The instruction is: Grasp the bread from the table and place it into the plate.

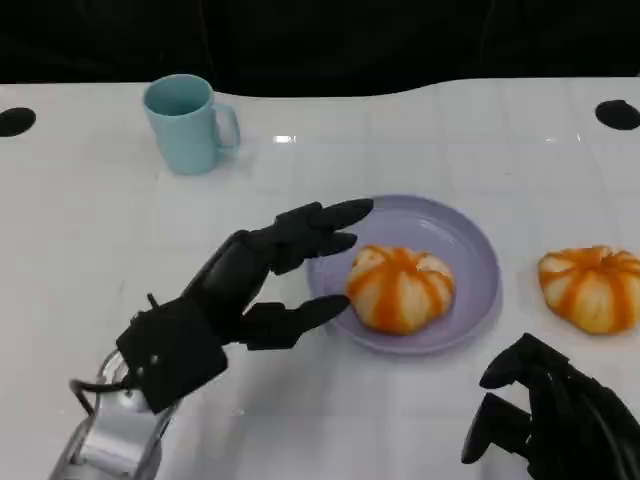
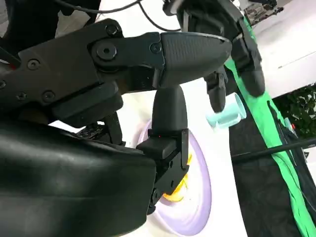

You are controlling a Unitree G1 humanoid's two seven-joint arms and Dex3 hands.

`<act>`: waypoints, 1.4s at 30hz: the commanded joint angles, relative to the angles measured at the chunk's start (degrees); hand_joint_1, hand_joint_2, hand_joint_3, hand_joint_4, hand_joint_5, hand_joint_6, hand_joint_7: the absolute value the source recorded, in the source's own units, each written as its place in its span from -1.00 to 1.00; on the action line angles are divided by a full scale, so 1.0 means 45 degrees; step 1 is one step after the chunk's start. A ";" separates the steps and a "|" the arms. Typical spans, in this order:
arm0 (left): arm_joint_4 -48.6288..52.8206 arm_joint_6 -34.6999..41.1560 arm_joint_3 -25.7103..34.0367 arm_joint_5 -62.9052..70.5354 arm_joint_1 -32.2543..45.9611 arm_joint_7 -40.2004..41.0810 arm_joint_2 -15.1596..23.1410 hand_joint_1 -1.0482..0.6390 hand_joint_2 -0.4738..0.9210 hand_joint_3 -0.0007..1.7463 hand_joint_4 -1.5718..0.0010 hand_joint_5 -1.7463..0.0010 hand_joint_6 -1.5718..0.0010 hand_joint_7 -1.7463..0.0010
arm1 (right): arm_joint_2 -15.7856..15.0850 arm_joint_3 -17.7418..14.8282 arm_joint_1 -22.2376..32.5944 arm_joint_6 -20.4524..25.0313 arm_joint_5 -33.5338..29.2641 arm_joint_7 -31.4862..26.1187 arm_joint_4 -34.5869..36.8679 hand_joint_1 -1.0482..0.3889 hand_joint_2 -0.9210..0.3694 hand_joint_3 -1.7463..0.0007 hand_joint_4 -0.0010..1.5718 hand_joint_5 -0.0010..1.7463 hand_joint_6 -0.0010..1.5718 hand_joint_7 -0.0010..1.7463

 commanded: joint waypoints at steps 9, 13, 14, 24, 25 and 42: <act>-0.3214 0.3388 0.1352 -0.4515 0.2858 -0.2007 -0.0876 -0.50 1.00 -0.59 0.28 -0.63 0.21 -0.12 | -0.0153 -0.0052 0.0096 0.0026 0.0030 -0.0059 -0.0272 -0.24 -1.00 0.48 -0.23 1.00 -0.46 0.87; -0.3891 0.4451 0.1580 -0.5029 0.3340 -0.2148 -0.1051 -0.52 1.00 -0.64 0.31 -0.86 0.23 -0.34 | -0.0170 -0.0043 0.0110 0.0034 0.0011 -0.0060 -0.0307 -0.25 -1.00 0.48 -0.23 1.00 -0.47 0.87; -0.3965 0.4552 0.1618 -0.5018 0.3363 -0.2162 -0.1071 -0.52 1.00 -0.64 0.31 -0.87 0.24 -0.36 | -0.0171 -0.0042 0.0110 0.0035 0.0012 -0.0061 -0.0309 -0.25 -1.00 0.48 -0.23 1.00 -0.47 0.88; -0.5873 0.7033 0.2209 -0.7075 0.5209 -0.2482 -0.1319 -0.47 1.00 -0.46 0.14 -0.99 0.36 -0.79 | -0.0276 -0.0147 0.0212 0.0097 0.0110 0.0004 -0.0454 -0.24 -1.00 0.49 -0.22 1.00 -0.48 0.88; -0.6071 0.7364 0.2305 -0.7275 0.5413 -0.2354 -0.1358 -0.46 1.00 -0.46 0.14 -1.00 0.36 -0.80 | -0.0295 -0.0173 0.0210 0.0168 0.0176 0.0013 -0.0485 -0.24 -1.00 0.49 -0.22 1.00 -0.49 0.88; -0.6022 0.8249 0.3150 -0.7704 0.6684 -0.2899 -0.1955 -0.40 1.00 -0.45 0.12 -1.00 0.36 -0.90 | -0.0286 -0.0181 0.0163 0.0159 0.0163 -0.0074 -0.0550 -0.25 -1.00 0.50 -0.20 1.00 -0.47 0.89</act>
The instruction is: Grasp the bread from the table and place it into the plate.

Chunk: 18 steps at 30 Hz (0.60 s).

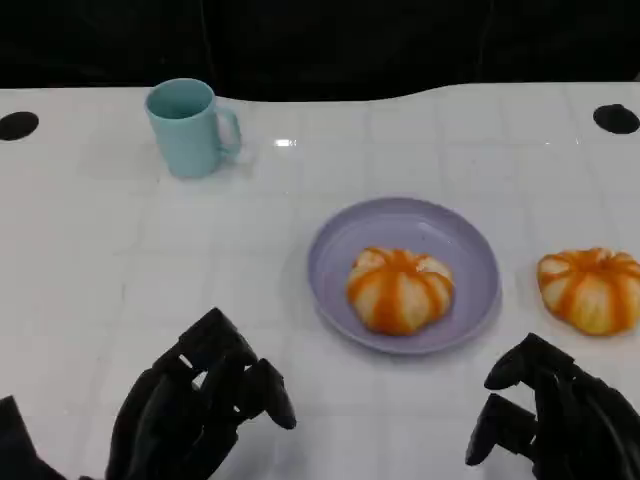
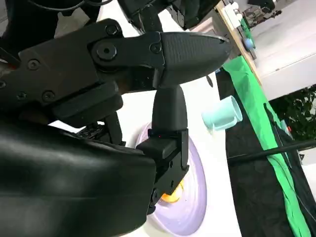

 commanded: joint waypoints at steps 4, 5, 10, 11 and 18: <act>0.0047 0.0044 0.0384 0.0017 0.0330 -0.0043 -0.0133 -0.40 1.00 -0.47 0.10 -1.00 0.37 -0.93 | -0.0174 -0.0111 -0.0021 -0.0038 0.0035 0.0003 -0.0120 -0.26 -1.00 0.50 -0.20 1.00 -0.46 0.88; 0.0015 0.0065 0.0412 0.0052 0.0348 -0.0006 -0.0133 -0.40 1.00 -0.47 0.10 -1.00 0.37 -0.93 | -0.0185 -0.0113 -0.0020 -0.0057 0.0032 0.0024 -0.0117 -0.26 -1.00 0.50 -0.20 1.00 -0.46 0.88; -0.0210 0.0275 0.0389 0.0212 0.0559 -0.0101 0.0012 -0.40 1.00 -0.50 0.12 -1.00 0.43 -0.99 | -0.0169 -0.0141 0.0041 -0.0056 0.0079 0.0017 -0.0178 -0.25 -1.00 0.51 -0.20 1.00 -0.45 0.87; -0.0213 0.0291 0.0367 0.0256 0.0584 -0.0121 0.0016 -0.40 1.00 -0.51 0.12 -1.00 0.43 -0.99 | -0.0184 -0.0158 0.0042 -0.0052 0.0088 0.0026 -0.0177 -0.25 -1.00 0.51 -0.20 1.00 -0.45 0.87; -0.0201 0.0298 0.0299 0.0388 0.0559 -0.0092 -0.0073 -0.41 1.00 -0.54 0.13 -1.00 0.45 -0.97 | -0.0272 -0.0223 -0.0037 -0.0071 0.0053 0.0036 -0.0105 -0.26 -1.00 0.50 -0.20 1.00 -0.46 0.86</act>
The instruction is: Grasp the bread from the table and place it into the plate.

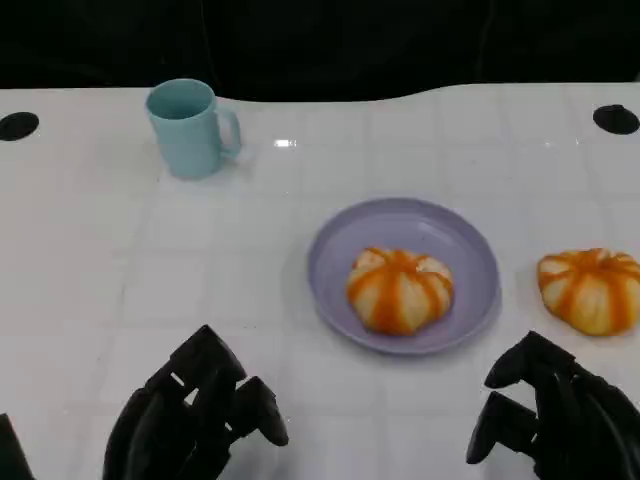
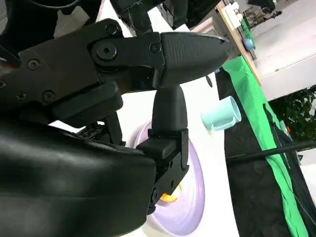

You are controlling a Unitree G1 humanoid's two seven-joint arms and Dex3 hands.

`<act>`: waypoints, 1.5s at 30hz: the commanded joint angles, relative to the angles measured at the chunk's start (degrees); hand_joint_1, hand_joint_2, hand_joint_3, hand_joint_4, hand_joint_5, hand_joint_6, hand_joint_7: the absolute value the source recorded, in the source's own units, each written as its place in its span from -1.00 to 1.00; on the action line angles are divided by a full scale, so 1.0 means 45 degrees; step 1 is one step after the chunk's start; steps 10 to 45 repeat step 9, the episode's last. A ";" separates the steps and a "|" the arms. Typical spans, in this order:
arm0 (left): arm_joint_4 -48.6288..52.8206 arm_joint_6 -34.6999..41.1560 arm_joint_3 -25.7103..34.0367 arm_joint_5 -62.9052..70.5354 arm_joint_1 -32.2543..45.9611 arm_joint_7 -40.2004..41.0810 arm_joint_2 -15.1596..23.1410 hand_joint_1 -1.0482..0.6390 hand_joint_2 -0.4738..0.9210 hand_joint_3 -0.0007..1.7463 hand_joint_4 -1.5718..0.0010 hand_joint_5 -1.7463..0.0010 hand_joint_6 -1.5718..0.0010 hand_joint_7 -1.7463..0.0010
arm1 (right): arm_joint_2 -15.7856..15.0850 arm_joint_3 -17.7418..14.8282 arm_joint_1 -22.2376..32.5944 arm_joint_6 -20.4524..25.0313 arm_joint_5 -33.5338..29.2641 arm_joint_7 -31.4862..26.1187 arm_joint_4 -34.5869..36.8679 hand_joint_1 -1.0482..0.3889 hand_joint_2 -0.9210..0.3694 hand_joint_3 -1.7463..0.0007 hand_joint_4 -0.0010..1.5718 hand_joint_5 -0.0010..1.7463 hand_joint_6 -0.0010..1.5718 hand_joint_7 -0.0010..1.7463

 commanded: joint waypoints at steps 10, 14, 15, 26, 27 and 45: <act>0.0070 -0.0193 -0.0032 0.0373 -0.0033 -0.0196 0.0104 -0.42 1.00 -0.51 0.16 -1.00 0.47 -1.00 | -0.0302 -0.0261 -0.0109 -0.0092 0.0128 0.0160 0.0102 -0.27 -1.00 0.51 -0.21 1.00 -0.47 0.87; 0.0070 -0.0193 -0.0032 0.0373 -0.0033 -0.0196 0.0104 -0.42 1.00 -0.51 0.16 -1.00 0.47 -1.00 | -0.0302 -0.0261 -0.0109 -0.0092 0.0128 0.0160 0.0102 -0.27 -1.00 0.51 -0.21 1.00 -0.47 0.87; 0.0070 -0.0193 -0.0032 0.0373 -0.0033 -0.0196 0.0104 -0.42 1.00 -0.51 0.16 -1.00 0.47 -1.00 | -0.0302 -0.0261 -0.0109 -0.0092 0.0128 0.0160 0.0102 -0.27 -1.00 0.51 -0.21 1.00 -0.47 0.87; 0.0070 -0.0193 -0.0032 0.0373 -0.0033 -0.0196 0.0104 -0.42 1.00 -0.51 0.16 -1.00 0.47 -1.00 | -0.0302 -0.0261 -0.0109 -0.0092 0.0128 0.0160 0.0102 -0.27 -1.00 0.51 -0.21 1.00 -0.47 0.87; 0.0070 -0.0193 -0.0032 0.0373 -0.0033 -0.0196 0.0104 -0.42 1.00 -0.51 0.16 -1.00 0.47 -1.00 | -0.0302 -0.0261 -0.0109 -0.0092 0.0128 0.0160 0.0102 -0.27 -1.00 0.51 -0.21 1.00 -0.47 0.87; 0.0070 -0.0193 -0.0032 0.0373 -0.0033 -0.0196 0.0104 -0.42 1.00 -0.51 0.16 -1.00 0.47 -1.00 | -0.0302 -0.0261 -0.0109 -0.0092 0.0128 0.0160 0.0102 -0.27 -1.00 0.51 -0.21 1.00 -0.47 0.87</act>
